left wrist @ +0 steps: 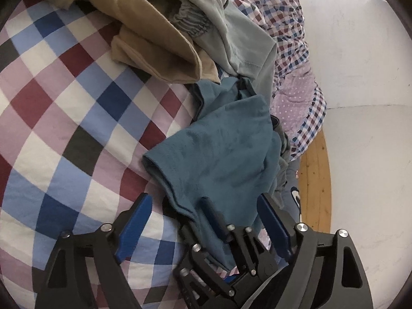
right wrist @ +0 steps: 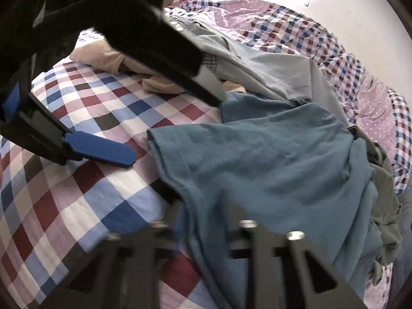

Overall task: Fold clothes
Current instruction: 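Grasp the teal shirt hem with the right gripper while the left gripper holds it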

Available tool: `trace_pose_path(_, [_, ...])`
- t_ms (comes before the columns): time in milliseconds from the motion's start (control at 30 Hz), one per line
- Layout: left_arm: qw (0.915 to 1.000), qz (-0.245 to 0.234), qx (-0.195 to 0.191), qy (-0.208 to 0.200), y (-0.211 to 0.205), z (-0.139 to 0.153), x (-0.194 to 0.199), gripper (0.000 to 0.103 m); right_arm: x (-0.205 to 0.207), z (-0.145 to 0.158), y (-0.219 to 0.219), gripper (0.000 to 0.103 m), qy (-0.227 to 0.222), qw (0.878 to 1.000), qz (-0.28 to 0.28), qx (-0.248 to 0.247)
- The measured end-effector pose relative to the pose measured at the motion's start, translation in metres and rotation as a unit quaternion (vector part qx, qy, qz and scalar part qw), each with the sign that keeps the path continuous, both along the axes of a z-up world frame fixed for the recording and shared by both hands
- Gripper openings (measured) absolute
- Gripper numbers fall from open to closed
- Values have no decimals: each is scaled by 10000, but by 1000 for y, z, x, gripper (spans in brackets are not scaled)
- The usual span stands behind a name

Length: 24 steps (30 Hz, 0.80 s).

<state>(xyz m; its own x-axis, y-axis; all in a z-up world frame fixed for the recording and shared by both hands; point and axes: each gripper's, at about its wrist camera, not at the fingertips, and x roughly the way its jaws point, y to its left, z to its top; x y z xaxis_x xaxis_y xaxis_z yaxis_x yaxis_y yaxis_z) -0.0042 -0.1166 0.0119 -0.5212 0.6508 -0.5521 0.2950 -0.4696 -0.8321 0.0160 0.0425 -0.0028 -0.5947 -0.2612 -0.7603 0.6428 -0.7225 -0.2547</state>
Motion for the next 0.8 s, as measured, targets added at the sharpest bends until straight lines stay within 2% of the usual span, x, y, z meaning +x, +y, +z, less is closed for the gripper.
trace_pose_path(167, [10000, 79, -5, 15, 0, 0, 1, 88, 1, 12, 8, 1, -8, 9992, -45, -393])
trace_pose_path(267, [9992, 337, 189, 134, -2, 0, 6, 88, 3, 22, 11, 1, -24, 9979, 0, -649])
trace_pose_path(467, [9941, 299, 1020, 194, 8, -9, 4, 88, 9, 41, 14, 1, 12, 9945, 73, -1046])
trace_pose_path(567, [9912, 271, 1278, 197, 14, -11, 3, 88, 9, 44, 16, 1, 14, 9935, 40, -1138])
trace_pose_path(700, [9797, 318, 1973, 163, 19, -19, 7, 88, 9, 47, 19, 1, 18, 9920, -2, -1260])
trace_pose_path(800, [9748, 245, 2214, 134, 26, -21, 8, 88, 9, 50, 21, 1, 23, 9909, -30, -1344])
